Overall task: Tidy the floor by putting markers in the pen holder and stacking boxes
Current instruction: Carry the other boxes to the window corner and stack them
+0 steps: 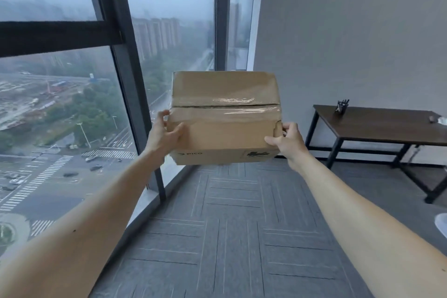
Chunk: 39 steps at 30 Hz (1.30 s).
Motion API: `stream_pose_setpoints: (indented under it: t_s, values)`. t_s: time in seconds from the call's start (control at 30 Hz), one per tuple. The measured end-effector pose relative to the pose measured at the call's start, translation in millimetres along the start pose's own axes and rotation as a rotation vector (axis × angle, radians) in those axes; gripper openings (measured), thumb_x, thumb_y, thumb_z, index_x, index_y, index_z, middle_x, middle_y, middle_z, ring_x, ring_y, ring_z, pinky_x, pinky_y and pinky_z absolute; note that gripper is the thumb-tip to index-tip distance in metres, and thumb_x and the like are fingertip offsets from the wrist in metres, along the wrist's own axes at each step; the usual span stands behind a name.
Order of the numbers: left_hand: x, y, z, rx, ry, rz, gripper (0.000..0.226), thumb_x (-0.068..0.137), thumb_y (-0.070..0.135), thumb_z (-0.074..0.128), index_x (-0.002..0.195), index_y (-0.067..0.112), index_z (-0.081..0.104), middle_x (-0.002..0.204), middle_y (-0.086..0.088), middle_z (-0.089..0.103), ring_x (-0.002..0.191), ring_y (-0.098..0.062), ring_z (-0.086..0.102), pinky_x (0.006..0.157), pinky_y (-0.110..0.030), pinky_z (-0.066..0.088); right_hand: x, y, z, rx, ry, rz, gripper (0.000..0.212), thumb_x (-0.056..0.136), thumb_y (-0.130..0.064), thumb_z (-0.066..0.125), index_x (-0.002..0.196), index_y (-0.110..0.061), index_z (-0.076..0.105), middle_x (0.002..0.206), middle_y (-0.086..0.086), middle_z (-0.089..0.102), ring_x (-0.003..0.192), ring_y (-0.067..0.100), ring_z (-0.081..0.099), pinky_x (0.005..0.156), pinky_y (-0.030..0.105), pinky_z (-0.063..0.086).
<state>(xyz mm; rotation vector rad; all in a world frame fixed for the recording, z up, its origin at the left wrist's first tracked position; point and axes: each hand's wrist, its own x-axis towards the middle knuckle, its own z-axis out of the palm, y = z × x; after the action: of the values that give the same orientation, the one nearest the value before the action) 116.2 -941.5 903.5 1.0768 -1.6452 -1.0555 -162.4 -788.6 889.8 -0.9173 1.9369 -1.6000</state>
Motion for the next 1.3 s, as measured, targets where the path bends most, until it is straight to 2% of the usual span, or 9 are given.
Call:
stream_pose_setpoints:
  t_s: [0.17,0.33,0.53,0.67,0.77,0.9,1.07,1.17,1.3]
  values:
    - [92.8,4.2,81.1,-0.023,-0.07,-0.025,0.057,0.093,0.029,0.067,0.142,0.026,0.038,0.116,-0.001,0.056,0.087,-0.012,0.062,0.071,-0.033,0.055,100.2,3.8,-30.9,-0.03,0.064,0.015,0.057,0.083,-0.016,0.075,0.125,-0.013,0.038,0.127,0.0,0.041,0.117,0.016,0.041,0.097,0.035,0.038]
    - [182.9,-5.1,142.7,-0.043,-0.105,-0.037,0.058,0.092,0.027,0.069,0.141,0.025,0.038,0.117,-0.003,0.057,0.097,-0.024,0.064,0.077,-0.039,0.058,200.3,20.4,-37.6,-0.025,0.083,0.027,0.055,0.082,-0.016,0.076,0.124,-0.013,0.04,0.128,0.002,0.046,0.117,0.018,0.044,0.092,0.033,0.039]
    - [296.1,-26.0,207.3,-0.016,-0.047,-0.05,0.06,0.091,0.027,0.069,0.142,0.025,0.038,0.117,-0.004,0.056,0.092,-0.02,0.062,0.069,-0.032,0.054,346.5,42.5,-22.0,-0.026,0.018,0.009,0.056,0.079,-0.018,0.077,0.121,-0.013,0.04,0.129,0.005,0.05,0.119,0.023,0.05,0.099,0.04,0.045]
    - [380.8,-30.9,251.1,0.015,0.03,-0.064,0.059,0.092,0.025,0.068,0.143,0.022,0.038,0.114,-0.003,0.055,0.083,-0.011,0.059,0.073,-0.035,0.053,462.5,44.1,-7.7,-0.023,-0.035,-0.011,0.054,0.078,-0.018,0.078,0.117,-0.013,0.041,0.122,0.006,0.054,0.112,0.023,0.055,0.094,0.043,0.05]
    - [439.9,-36.5,275.3,0.039,0.068,-0.084,0.06,0.09,0.029,0.07,0.142,0.024,0.039,0.113,-0.003,0.057,0.093,-0.021,0.062,0.083,-0.043,0.057,542.7,43.9,3.1,-0.033,-0.092,-0.01,0.055,0.076,-0.019,0.078,0.117,-0.013,0.042,0.121,0.006,0.055,0.111,0.023,0.055,0.094,0.043,0.05]
    - [504.2,-57.7,295.5,0.039,0.138,-0.161,0.058,0.089,0.029,0.07,0.139,0.024,0.04,0.108,-0.003,0.058,0.092,-0.024,0.063,0.085,-0.049,0.058,634.5,44.1,31.5,-0.041,-0.188,-0.003,0.055,0.077,-0.015,0.076,0.119,-0.011,0.041,0.121,0.006,0.054,0.109,0.021,0.054,0.09,0.037,0.049]
    - [583.4,-94.0,309.3,0.03,0.193,-0.242,0.057,0.089,0.029,0.072,0.137,0.023,0.041,0.097,0.009,0.055,0.098,-0.029,0.064,0.087,-0.053,0.057,738.7,56.1,86.9,-0.096,-0.282,0.005,0.053,0.076,-0.016,0.077,0.116,-0.013,0.042,0.119,0.006,0.054,0.106,0.022,0.056,0.086,0.036,0.05]
    - [641.7,-124.4,310.7,0.043,0.224,-0.266,0.056,0.087,0.031,0.074,0.134,0.024,0.044,0.1,0.005,0.056,0.101,-0.031,0.064,0.087,-0.054,0.057,802.2,65.0,128.3,-0.121,-0.32,-0.001,0.055,0.073,-0.016,0.079,0.115,-0.014,0.042,0.117,0.005,0.054,0.106,0.023,0.056,0.09,0.04,0.051]
    - [730.4,-167.6,316.0,0.045,0.264,-0.289,0.054,0.085,0.031,0.075,0.128,0.024,0.045,0.112,-0.006,0.06,0.101,-0.031,0.064,0.085,-0.055,0.057,890.2,73.0,185.8,-0.137,-0.363,0.024,0.068,0.07,-0.017,0.08,0.125,-0.013,0.041,0.12,0.003,0.055,0.106,0.021,0.056,0.088,0.037,0.051]
